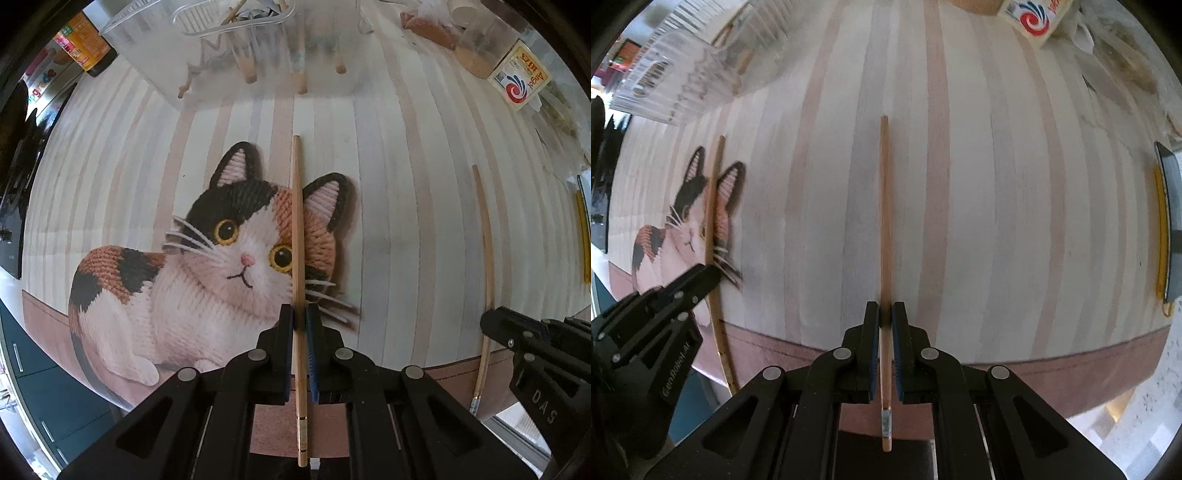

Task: Organize utensils
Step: 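Lift both chopsticks and carry them over the clear tray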

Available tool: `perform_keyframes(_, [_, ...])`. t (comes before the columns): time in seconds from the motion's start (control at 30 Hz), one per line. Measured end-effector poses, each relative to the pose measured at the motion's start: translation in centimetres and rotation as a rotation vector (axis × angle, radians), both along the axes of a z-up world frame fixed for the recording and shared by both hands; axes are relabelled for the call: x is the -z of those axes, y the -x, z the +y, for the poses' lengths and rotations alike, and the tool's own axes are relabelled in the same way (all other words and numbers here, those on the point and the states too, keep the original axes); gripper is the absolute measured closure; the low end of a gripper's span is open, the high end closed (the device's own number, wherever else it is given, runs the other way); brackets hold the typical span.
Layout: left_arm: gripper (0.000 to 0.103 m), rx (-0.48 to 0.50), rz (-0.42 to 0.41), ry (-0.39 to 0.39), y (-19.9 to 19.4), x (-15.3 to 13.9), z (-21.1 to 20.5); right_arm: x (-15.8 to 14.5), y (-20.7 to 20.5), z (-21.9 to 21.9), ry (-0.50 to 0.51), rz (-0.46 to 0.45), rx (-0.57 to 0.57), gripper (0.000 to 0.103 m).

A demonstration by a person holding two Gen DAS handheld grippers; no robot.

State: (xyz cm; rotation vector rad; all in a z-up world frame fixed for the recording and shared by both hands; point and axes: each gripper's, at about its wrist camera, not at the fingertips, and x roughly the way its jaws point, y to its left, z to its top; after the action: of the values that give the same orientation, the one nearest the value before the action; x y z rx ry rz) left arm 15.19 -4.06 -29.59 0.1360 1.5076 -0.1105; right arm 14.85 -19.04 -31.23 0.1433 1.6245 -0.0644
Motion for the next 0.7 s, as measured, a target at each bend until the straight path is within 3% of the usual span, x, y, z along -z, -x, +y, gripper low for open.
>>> perform_keyframes(0.37, [0.098,0.006,0.005,0.011,-0.2,0.4,0.1,1.0,1.7,3.7,0.096,-0.052,-0.05,0.095])
perform_keyframes(0.5, [0.099,0.019,-0.006,0.01,-0.2,0.9,0.6,1.0,1.8,3.5,0.07,-0.053,-0.015,0.096])
perform_keyframes(0.7, [0.099,0.026,-0.044,0.018,0.4,-1.2,0.9,-1.1,2.3,2.4,0.039,-0.078,0.012,0.096])
